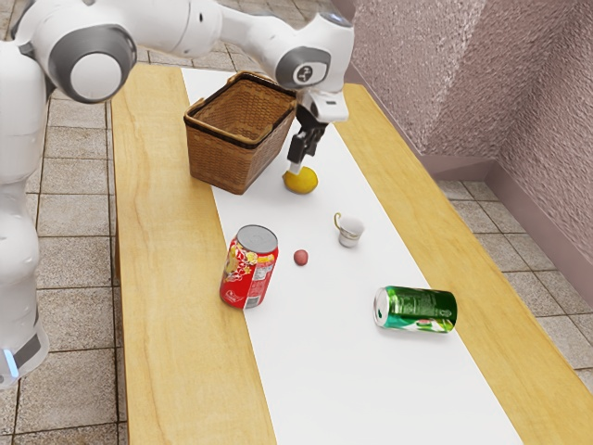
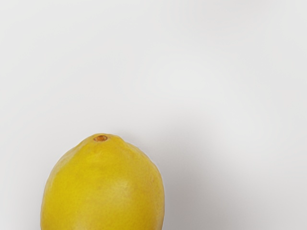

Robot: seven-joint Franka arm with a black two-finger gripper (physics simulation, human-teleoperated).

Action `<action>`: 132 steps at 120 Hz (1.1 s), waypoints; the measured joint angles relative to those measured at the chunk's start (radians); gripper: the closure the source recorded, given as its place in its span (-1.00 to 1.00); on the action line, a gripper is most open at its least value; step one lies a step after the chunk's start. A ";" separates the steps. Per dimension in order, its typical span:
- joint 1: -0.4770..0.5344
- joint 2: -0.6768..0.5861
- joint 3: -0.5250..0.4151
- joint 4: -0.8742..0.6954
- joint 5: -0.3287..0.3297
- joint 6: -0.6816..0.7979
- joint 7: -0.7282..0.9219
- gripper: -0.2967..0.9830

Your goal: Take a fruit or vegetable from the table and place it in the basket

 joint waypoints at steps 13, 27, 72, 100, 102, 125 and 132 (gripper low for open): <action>0.002 0.005 0.001 0.003 -0.011 0.009 0.015 -0.54; 0.017 0.017 0.002 0.004 -0.024 0.020 0.031 -0.54; 0.029 0.035 0.002 0.008 -0.055 0.029 0.066 -0.54; 0.026 0.035 0.003 0.005 -0.050 0.074 0.078 -0.54; 0.026 0.036 0.003 0.005 -0.049 0.079 0.079 -0.54; 0.029 0.049 0.003 0.007 -0.049 0.116 0.086 -0.54; 0.030 0.054 0.003 0.005 -0.049 0.125 0.088 -0.54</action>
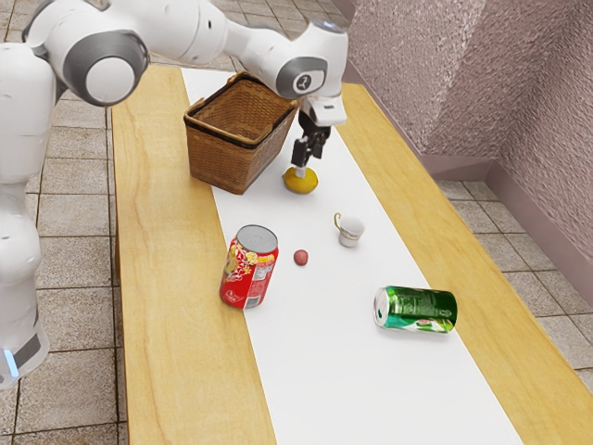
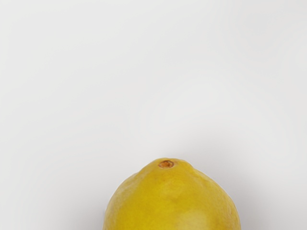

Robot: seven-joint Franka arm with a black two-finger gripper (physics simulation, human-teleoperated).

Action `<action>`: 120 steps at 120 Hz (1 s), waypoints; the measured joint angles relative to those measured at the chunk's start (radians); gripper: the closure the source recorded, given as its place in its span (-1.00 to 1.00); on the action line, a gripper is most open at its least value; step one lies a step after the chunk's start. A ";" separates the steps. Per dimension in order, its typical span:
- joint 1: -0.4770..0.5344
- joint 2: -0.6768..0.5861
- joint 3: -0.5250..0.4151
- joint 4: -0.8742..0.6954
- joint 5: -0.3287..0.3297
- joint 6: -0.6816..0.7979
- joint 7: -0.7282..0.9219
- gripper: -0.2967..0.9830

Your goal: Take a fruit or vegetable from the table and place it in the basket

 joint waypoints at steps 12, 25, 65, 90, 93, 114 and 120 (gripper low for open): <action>0.011 0.015 0.001 -0.003 0.000 0.012 0.003 -0.54; 0.014 0.027 0.002 -0.003 0.001 0.020 0.005 -0.54; 0.014 0.045 -0.001 -0.019 0.000 0.049 0.010 -0.54; 0.022 0.057 -0.001 -0.020 -0.005 0.065 0.012 -0.54; 0.022 0.058 -0.001 -0.020 -0.006 0.066 0.012 -0.53; 0.021 0.062 -0.001 -0.020 -0.006 0.071 0.011 -0.11; 0.021 0.063 -0.001 -0.020 -0.006 0.072 0.010 0.08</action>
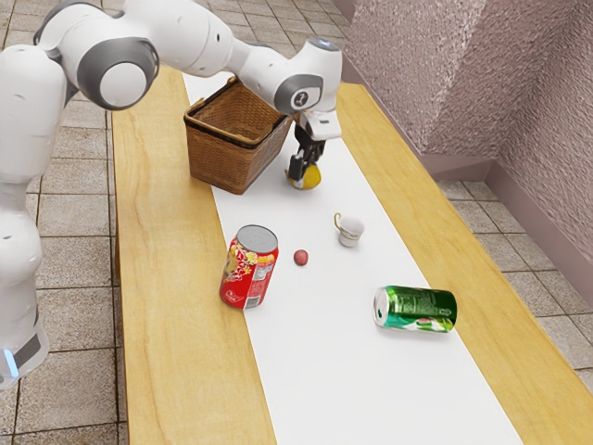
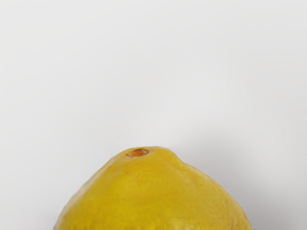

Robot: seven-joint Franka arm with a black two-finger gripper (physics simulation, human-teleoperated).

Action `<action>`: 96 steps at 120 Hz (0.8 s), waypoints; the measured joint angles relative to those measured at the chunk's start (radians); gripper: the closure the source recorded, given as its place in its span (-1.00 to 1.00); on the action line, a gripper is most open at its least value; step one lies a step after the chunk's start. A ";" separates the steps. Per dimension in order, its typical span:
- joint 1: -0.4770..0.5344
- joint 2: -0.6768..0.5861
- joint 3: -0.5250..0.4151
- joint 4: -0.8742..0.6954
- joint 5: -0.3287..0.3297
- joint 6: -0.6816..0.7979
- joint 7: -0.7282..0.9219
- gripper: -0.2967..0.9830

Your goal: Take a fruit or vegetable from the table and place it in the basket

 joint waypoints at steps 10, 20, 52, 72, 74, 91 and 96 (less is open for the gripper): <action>0.000 0.003 0.000 0.000 0.001 0.005 -0.005 0.21; -0.001 -0.005 -0.001 0.000 0.000 0.007 -0.009 0.21; 0.013 -0.097 0.003 -0.001 0.001 -0.022 -0.018 0.20; 0.012 -0.092 -0.012 0.033 -0.001 -0.038 -0.021 0.20; 0.007 -0.092 -0.015 0.039 -0.001 -0.039 -0.021 0.20; -0.005 -0.169 -0.028 0.051 -0.001 -0.057 -0.023 0.21; -0.006 -0.215 -0.025 0.049 0.001 -0.071 -0.024 0.20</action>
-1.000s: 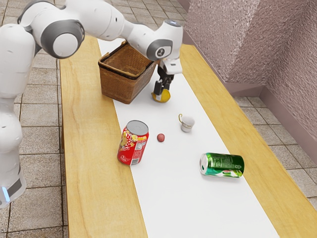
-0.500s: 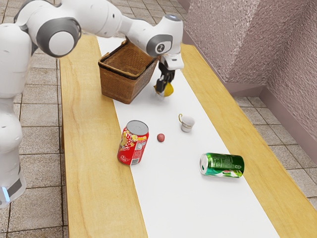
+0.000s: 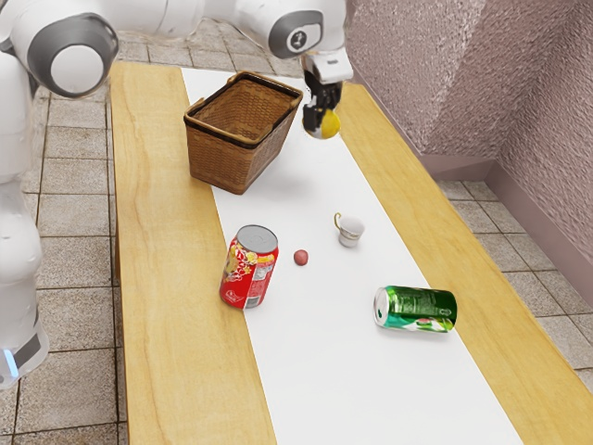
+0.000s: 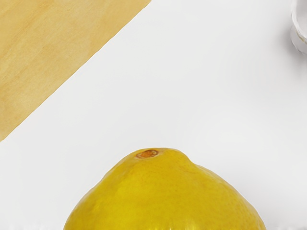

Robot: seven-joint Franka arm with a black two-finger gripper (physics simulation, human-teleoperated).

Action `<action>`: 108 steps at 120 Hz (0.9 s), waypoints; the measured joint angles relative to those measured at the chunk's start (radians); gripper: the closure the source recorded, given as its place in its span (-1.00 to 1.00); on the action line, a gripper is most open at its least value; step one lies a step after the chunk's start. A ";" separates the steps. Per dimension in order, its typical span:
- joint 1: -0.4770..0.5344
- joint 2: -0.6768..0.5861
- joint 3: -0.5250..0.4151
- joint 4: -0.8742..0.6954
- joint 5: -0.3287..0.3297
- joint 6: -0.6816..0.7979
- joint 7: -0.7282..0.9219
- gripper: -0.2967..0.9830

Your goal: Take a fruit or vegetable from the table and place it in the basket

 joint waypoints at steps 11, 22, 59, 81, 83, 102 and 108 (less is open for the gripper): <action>0.003 -0.085 0.006 -0.011 0.003 -0.037 -0.001 0.20; -0.022 -0.169 0.051 -0.046 0.006 -0.077 -0.001 0.20; 0.017 -0.275 0.160 -0.139 0.060 -0.186 0.001 0.20; 0.017 -0.274 0.178 -0.155 0.067 -0.218 0.004 -0.21; 0.017 -0.274 0.179 -0.155 0.068 -0.220 0.004 -0.25; 0.017 -0.271 0.180 -0.156 0.072 -0.238 0.005 -0.44; 0.016 -0.269 0.180 -0.156 0.072 -0.240 0.005 -0.47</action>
